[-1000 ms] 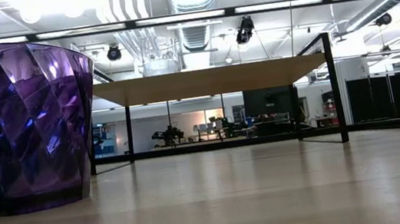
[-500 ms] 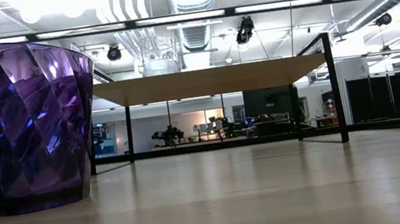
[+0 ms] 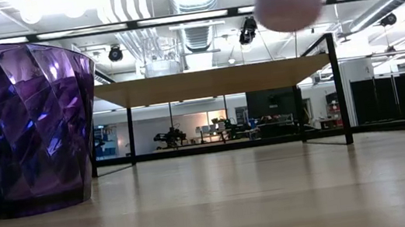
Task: Stack small to large cups/mugs on shelf
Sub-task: Put the pink mug on the shelf
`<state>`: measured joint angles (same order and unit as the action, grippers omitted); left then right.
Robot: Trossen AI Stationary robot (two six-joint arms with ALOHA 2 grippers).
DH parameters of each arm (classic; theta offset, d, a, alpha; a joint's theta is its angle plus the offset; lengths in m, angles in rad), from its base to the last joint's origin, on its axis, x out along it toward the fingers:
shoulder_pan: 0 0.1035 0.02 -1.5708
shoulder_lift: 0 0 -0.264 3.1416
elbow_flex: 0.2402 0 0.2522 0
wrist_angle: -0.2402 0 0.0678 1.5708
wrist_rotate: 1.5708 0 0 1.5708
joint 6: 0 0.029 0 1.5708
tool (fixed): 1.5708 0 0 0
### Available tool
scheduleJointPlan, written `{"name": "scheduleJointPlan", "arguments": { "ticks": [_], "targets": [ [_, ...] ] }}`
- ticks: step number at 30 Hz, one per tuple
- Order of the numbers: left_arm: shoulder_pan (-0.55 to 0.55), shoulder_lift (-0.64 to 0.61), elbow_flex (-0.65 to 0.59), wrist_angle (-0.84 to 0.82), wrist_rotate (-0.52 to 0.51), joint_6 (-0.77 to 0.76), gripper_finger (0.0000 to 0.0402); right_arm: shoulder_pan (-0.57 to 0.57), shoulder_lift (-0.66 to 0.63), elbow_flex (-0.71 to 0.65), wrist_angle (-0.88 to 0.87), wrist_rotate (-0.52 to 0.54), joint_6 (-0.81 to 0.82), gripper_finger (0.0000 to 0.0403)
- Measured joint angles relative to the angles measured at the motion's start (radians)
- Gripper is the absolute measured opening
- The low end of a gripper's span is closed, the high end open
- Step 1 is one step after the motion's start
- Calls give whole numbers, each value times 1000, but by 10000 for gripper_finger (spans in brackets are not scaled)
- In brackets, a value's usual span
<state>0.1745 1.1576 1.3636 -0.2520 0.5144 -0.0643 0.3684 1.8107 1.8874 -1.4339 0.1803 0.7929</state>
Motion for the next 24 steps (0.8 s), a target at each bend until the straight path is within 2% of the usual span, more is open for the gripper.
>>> {"name": "scheduleJointPlan", "arguments": {
  "ticks": [3,6,16,19,24],
  "targets": [
    [0,0,0,-1,0,1,123,-60,0,66,-49,55,-137,9],
    [0,0,0,-1,0,2,123,-124,-1,104,-61,59,-264,9],
    [1,0,-22,-1,0,2,123,-294,0,109,-20,56,-552,9],
    [1,0,-33,-2,0,-1,123,-328,1,106,30,43,-623,9],
    [1,0,-35,6,-1,-1,123,-378,1,104,118,-55,-705,9]
  ]
}}
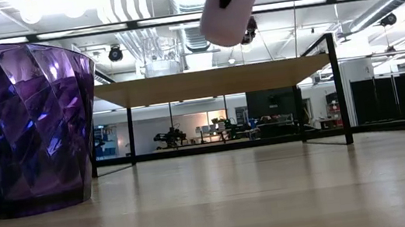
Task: Stack small to large cups/mugs on shelf
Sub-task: Put the pink mug on the shelf
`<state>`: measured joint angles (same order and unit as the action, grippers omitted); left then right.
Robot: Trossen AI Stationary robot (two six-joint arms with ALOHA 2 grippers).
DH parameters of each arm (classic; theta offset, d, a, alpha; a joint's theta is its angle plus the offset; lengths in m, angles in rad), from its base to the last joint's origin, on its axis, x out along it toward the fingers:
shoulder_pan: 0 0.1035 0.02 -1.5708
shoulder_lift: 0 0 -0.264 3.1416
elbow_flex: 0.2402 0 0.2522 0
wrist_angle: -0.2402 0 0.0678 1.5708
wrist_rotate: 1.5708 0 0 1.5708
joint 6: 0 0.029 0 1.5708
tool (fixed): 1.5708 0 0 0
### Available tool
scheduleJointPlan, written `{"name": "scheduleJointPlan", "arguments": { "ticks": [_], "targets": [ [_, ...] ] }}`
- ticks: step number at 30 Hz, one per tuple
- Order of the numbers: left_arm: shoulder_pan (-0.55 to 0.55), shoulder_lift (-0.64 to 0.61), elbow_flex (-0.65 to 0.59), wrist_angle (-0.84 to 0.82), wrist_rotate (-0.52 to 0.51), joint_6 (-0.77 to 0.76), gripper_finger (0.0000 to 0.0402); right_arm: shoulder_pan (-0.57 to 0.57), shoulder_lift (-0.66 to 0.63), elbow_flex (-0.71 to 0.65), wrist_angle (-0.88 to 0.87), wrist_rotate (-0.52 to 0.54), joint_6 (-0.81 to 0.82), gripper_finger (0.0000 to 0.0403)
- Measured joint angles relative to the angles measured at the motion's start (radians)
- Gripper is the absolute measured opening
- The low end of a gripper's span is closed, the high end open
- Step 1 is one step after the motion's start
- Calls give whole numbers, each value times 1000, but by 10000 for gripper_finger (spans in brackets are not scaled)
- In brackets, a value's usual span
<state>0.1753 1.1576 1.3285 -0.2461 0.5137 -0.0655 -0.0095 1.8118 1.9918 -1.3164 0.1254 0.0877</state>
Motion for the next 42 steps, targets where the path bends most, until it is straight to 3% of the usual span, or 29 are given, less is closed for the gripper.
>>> {"name": "scheduleJointPlan", "arguments": {
  "ticks": [13,22,35,42],
  "targets": [
    [1,0,6,-1,0,-1,123,-61,1,-109,28,-47,-71,9],
    [2,0,4,-4,-26,-1,123,-64,1,-126,126,-83,-115,9],
    [2,0,4,-1,-26,-1,123,-78,1,-169,129,-79,-148,9],
    [2,0,4,-1,-27,-1,123,-80,1,-168,142,-76,-149,34]
  ]
}}
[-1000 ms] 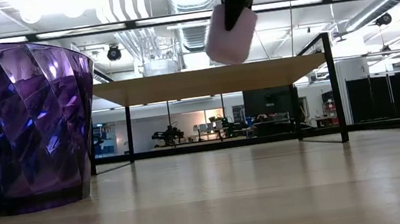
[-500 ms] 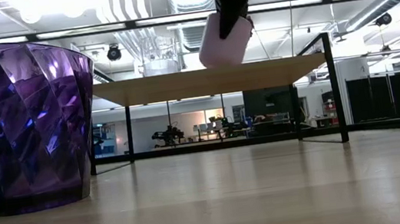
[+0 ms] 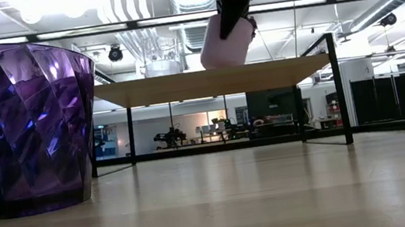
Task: Stack small to large cups/mugs on shelf
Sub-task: Put the pink mug on the shelf
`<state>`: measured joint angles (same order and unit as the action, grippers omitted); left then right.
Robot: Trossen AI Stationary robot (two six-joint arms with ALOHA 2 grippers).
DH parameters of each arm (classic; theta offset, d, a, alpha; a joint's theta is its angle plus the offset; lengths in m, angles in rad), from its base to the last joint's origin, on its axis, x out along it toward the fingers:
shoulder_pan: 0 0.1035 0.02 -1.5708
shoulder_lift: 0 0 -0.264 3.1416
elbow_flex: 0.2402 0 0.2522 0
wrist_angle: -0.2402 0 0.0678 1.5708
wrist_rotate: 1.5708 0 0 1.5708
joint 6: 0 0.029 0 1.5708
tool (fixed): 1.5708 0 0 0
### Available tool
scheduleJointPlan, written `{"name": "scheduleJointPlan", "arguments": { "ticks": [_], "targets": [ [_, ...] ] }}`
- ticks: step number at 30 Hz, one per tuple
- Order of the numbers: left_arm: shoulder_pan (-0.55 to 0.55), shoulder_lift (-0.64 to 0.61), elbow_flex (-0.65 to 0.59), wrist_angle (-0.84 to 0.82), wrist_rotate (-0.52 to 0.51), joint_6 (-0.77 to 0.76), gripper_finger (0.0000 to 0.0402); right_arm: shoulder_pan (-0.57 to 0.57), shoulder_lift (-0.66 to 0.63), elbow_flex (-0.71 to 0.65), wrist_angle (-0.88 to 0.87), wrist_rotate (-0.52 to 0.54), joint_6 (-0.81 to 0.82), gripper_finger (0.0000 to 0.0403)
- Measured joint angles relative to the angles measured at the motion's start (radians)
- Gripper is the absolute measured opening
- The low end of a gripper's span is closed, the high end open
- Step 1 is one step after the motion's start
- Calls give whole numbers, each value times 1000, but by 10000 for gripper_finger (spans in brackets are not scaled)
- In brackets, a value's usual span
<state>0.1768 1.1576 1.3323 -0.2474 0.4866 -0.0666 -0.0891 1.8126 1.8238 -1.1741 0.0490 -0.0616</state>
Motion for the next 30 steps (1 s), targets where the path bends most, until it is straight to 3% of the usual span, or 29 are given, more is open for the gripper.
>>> {"name": "scheduleJointPlan", "arguments": {
  "ticks": [14,30],
  "targets": [
    [0,0,0,-1,-2,-2,123,-3,32,1,39,6,-25,94],
    [0,0,0,-2,-2,-5,123,-3,15,1,108,34,-14,105]
  ]
}}
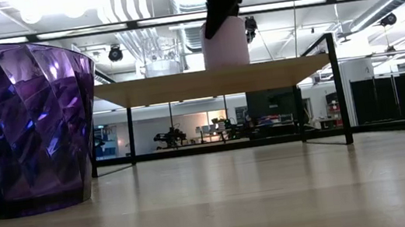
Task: Stack small to large cups/mugs on shelf
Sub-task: Put the pink mug on the shelf
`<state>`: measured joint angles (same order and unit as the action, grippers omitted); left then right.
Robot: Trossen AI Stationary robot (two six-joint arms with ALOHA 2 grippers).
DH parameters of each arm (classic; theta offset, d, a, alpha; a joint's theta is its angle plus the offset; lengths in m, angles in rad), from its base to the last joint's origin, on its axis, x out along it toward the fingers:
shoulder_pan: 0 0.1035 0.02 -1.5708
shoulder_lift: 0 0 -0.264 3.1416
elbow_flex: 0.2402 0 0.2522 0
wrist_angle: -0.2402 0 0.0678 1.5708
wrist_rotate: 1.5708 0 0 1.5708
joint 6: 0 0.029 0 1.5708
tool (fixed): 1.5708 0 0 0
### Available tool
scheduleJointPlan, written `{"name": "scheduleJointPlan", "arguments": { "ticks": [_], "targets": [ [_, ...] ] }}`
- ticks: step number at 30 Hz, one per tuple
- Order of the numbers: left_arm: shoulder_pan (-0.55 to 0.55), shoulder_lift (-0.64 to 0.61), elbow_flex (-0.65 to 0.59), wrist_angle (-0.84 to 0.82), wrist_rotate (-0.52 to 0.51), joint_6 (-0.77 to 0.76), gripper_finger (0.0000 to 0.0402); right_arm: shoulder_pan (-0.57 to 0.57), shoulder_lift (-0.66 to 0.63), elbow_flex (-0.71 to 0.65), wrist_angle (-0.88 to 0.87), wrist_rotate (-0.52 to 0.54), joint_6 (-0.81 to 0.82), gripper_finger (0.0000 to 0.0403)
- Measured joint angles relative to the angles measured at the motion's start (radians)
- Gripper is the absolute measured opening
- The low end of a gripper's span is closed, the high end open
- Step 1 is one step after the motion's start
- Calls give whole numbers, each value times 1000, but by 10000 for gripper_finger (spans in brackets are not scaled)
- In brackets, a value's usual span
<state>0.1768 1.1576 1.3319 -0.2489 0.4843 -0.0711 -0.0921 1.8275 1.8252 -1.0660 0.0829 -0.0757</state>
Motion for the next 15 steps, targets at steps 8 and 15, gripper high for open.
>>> {"name": "scheduleJointPlan", "arguments": {
  "ticks": [8,15],
  "targets": [
    [0,0,0,3,0,0,123,0,-49,27,-1,23,55,107],
    [0,0,0,5,0,0,123,12,-49,156,-1,23,52,107]
  ]
}}
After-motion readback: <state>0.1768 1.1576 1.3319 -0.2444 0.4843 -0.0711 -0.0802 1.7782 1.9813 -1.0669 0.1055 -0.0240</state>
